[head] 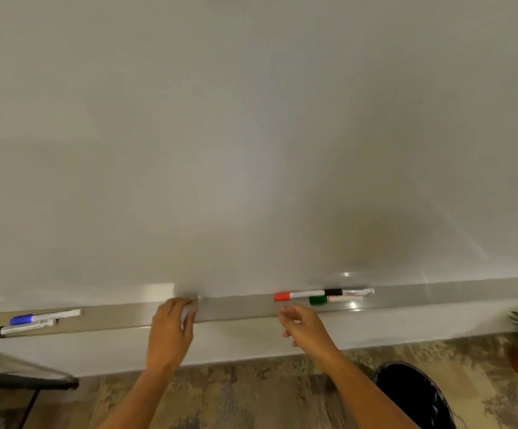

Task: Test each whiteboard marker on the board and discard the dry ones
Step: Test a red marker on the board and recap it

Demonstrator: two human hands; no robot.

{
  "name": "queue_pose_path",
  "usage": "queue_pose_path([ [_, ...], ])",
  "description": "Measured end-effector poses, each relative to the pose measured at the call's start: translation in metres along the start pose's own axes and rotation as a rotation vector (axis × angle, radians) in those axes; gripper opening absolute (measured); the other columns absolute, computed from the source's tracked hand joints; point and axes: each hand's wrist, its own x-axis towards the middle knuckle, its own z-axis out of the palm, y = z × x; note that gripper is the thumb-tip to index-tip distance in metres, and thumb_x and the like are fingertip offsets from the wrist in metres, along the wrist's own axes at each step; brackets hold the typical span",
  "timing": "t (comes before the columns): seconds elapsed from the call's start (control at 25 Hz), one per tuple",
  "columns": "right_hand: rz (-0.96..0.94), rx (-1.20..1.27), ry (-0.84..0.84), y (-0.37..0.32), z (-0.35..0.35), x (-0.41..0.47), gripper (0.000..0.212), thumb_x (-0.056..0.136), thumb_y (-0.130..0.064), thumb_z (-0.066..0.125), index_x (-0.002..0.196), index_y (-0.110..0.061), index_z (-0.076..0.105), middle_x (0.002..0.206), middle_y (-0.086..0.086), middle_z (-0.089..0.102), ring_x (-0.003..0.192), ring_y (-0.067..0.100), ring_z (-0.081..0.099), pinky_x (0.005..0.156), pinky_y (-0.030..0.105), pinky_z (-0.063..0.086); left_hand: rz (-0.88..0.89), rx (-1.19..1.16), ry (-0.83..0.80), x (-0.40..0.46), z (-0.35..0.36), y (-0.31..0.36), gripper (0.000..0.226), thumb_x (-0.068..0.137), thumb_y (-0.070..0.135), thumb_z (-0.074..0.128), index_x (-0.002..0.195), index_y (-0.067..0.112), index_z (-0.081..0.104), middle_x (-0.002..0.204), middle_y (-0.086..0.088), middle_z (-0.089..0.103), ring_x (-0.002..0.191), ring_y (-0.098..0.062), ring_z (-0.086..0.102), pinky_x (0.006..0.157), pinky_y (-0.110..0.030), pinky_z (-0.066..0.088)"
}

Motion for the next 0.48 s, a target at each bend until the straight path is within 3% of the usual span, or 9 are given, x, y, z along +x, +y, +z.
queue_pose_path([
  [0.16,-0.077,-0.159,0.102,0.023,-0.039,0.028,0.022,0.099,-0.021,0.058,0.12,-0.028,0.062,0.116,-0.012,0.062,0.11,0.009,0.061,0.088,0.017,0.047,0.023,0.001,-0.09,0.005,0.03,0.045,0.037,0.094,0.044,0.041,0.107,0.021,0.068,0.105,0.003,0.063,0.094,-0.018,0.059,0.083,-0.034,0.051],
  [0.28,-0.129,-0.347,0.167,0.034,-0.063,0.049,0.027,0.096,-0.017,0.059,0.12,-0.026,0.065,0.118,-0.011,0.061,0.11,0.01,0.06,0.095,0.023,0.048,0.072,0.001,-0.174,0.012,0.055,0.078,0.041,0.09,0.048,0.039,0.108,0.023,0.067,0.105,0.006,0.062,0.095,-0.016,0.061,0.086,-0.03,0.051],
  [0.48,-0.226,-0.451,0.149,0.041,-0.088,0.065,0.03,0.091,-0.016,0.064,0.097,-0.044,0.054,0.107,-0.013,0.056,0.11,0.013,0.059,0.099,0.023,0.044,0.11,0.013,-0.382,0.027,0.091,0.125,0.059,0.083,0.05,0.033,0.128,0.023,0.059,0.131,0.006,0.053,0.118,-0.014,0.055,0.102,-0.02,0.039],
])
